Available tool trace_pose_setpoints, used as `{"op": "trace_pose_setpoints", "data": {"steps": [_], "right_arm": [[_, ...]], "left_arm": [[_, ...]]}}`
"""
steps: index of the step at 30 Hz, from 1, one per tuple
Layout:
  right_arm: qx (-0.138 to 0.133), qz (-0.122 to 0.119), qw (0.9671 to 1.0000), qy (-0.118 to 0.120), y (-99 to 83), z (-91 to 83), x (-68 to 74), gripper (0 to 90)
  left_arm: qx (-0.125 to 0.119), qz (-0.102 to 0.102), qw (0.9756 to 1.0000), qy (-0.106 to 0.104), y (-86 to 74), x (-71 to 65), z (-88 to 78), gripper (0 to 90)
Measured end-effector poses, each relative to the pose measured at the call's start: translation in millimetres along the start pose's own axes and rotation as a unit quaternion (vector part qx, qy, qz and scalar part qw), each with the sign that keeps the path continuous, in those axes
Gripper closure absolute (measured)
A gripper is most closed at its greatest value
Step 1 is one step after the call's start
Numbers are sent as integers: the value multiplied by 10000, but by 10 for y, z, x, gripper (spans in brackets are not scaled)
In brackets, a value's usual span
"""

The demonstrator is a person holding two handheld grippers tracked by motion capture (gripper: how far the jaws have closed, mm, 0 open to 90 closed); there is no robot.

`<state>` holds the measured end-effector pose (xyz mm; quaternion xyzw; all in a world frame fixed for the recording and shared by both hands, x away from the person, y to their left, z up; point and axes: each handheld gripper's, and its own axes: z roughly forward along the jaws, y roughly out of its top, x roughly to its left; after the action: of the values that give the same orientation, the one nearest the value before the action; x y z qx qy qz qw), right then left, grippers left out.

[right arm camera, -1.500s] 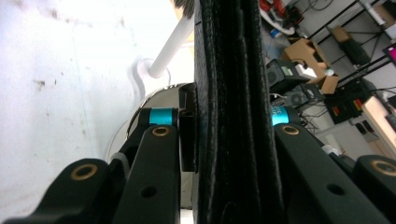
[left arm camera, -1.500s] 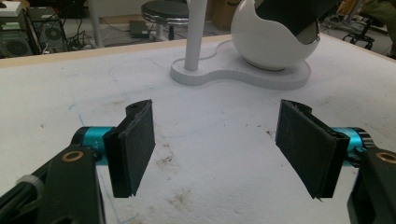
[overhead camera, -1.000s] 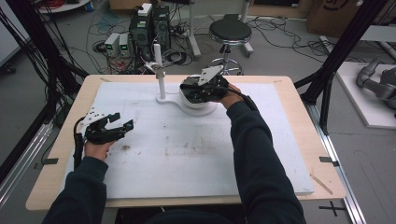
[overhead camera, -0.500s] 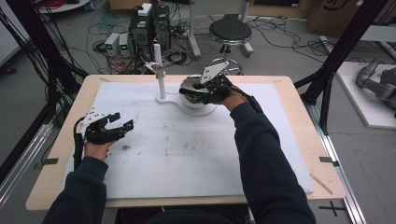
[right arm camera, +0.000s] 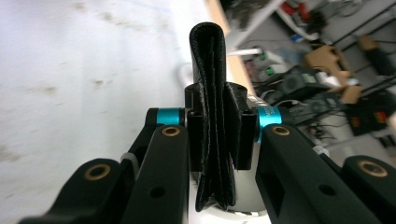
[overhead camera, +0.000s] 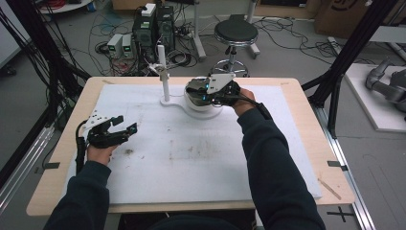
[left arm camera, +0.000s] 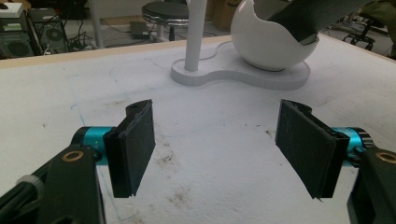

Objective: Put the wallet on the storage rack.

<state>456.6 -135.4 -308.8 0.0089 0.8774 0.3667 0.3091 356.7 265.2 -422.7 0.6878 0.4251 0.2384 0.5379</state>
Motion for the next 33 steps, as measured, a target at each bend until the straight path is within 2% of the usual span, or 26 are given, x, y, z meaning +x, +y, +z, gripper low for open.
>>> {"op": "trace_pose_setpoints", "data": {"steps": [2,4,6,8,13,15,19,23,26,29,32,33], "right_arm": [[-52,82,9997,-216,-15,-14,-56,809],[-91,6,9991,-417,-23,-16,-106,809],[-161,-55,9986,-497,-30,-13,-135,809],[-210,-146,9988,-409,-48,20,-136,808],[-213,-220,9993,217,-65,126,-43,801],[-246,-150,9991,309,-77,136,-27,798],[-262,201,9976,608,-128,129,-26,784],[-241,523,9958,715,-156,125,-3,778],[-446,777,9936,681,-244,122,59,775],[-508,825,9929,684,-284,112,80,772],[-448,790,9935,683,-263,120,93,755],[-429,846,9930,709,-260,126,91,734]], "left_arm": [[2,-5,10000,-7,-1,4,3,284],[-2,-15,10000,-12,-3,3,6,284],[-3,-16,10000,-14,-3,4,6,284],[1,-10,10000,-9,-2,6,4,284],[4,-5,10000,-17,-1,5,-2,284],[0,-8,10000,-20,1,2,-5,284],[2,-2,10000,-21,1,3,-7,284],[0,-6,10000,-14,1,-1,-8,284],[-14,-14,10000,-17,1,-4,-9,284],[-7,-13,10000,-14,-1,-7,-6,284],[-16,-6,10000,-24,1,-7,-8,284],[-16,-15,10000,-18,1,-6,-9,284]]}}
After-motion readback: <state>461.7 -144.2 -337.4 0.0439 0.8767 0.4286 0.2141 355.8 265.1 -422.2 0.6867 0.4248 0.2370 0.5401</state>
